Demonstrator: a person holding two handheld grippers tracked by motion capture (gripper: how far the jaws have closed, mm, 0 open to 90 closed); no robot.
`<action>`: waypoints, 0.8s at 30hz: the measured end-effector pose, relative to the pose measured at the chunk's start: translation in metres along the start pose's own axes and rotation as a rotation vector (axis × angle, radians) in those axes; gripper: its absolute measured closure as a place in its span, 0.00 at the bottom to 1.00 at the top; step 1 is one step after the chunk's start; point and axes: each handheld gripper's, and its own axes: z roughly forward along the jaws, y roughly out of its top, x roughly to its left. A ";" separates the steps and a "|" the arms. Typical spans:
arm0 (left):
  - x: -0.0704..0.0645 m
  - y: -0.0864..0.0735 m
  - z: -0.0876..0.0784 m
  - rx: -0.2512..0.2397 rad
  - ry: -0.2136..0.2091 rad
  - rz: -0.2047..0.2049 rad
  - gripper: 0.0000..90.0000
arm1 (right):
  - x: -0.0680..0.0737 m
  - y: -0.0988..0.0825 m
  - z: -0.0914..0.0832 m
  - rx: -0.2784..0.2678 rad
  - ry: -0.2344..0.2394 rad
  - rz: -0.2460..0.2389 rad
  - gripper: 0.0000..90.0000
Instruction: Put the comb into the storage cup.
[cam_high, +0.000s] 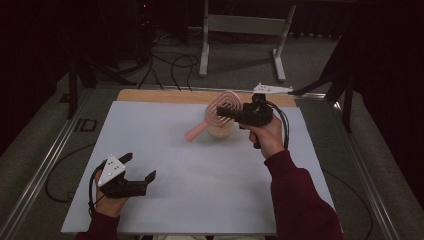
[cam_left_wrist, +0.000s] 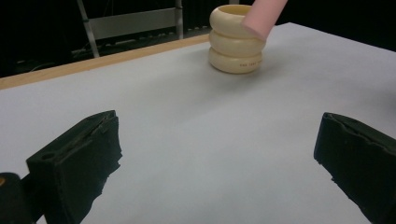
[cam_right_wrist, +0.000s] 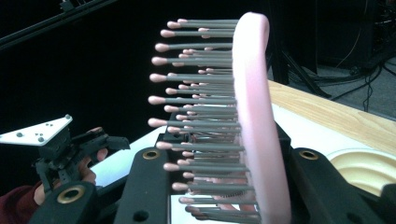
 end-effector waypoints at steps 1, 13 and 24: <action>0.000 0.000 0.000 0.001 0.000 0.002 0.01 | 0.000 0.001 0.000 0.000 -0.002 -0.003 0.71; 0.000 0.000 0.000 0.000 -0.001 -0.002 0.01 | -0.007 0.013 0.003 -0.002 -0.037 0.000 0.71; 0.000 0.000 0.000 -0.001 -0.001 -0.004 0.01 | -0.017 0.024 0.001 -0.018 -0.085 0.014 0.71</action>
